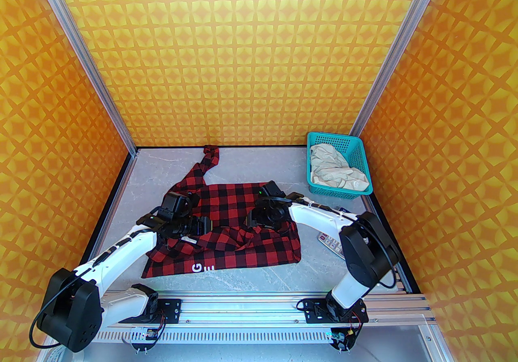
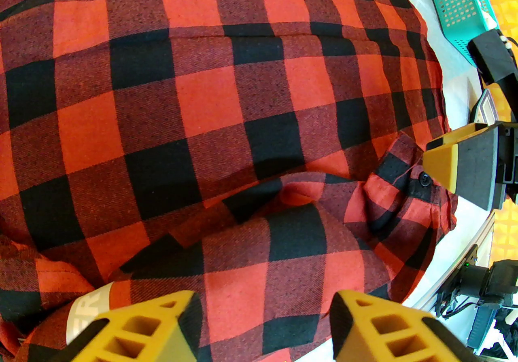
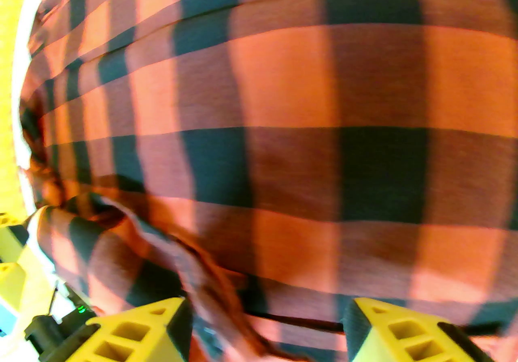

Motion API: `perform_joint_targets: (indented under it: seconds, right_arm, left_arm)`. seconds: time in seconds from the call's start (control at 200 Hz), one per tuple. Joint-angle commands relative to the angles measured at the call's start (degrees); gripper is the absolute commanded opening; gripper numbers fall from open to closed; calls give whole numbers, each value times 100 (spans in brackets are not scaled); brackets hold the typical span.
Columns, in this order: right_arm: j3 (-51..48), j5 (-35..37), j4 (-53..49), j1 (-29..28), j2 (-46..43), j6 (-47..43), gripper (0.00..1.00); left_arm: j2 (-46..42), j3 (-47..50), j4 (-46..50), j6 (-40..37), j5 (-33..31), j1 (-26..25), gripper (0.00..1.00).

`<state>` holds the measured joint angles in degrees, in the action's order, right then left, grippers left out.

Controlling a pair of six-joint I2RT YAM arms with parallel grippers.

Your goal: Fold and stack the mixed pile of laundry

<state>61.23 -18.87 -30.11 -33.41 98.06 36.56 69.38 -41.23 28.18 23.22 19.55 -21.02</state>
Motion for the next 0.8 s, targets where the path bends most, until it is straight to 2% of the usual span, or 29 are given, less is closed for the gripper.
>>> perform_joint_targets:
  seconds: [0.0,0.08,0.15,0.225,0.425,0.56,0.745,0.76,0.795]
  right_arm:
    - [248,-361,116,-26,246,-21,48]
    - [511,-163,-253,-25,202,-256,30]
    - [778,63,-653,-25,0,-502,11]
    - [948,152,-881,-25,-332,-693,0]
    - [649,308,-978,-25,-1552,-990,0]
    - [-59,506,-962,-25,-2310,-1082,0]
    - [-1331,1180,-498,-25,-3325,-927,0]
    - [-1438,1230,-420,-25,-3386,-879,2]
    - [-1678,1321,-263,-25,-3500,-754,13]
  left_arm:
    - [-168,132,162,71,-83,143,57]
    - [-293,168,242,70,-83,303,57]
    - [-393,175,311,85,-75,457,57]
    - [-470,202,368,118,-83,641,57]
    - [-540,296,499,283,-229,893,57]
    - [-852,451,543,419,-269,915,56]
    - [-1138,734,756,666,-451,928,52]
    - [-1168,752,766,695,-456,929,51]
    - [-1255,834,810,758,-452,924,50]
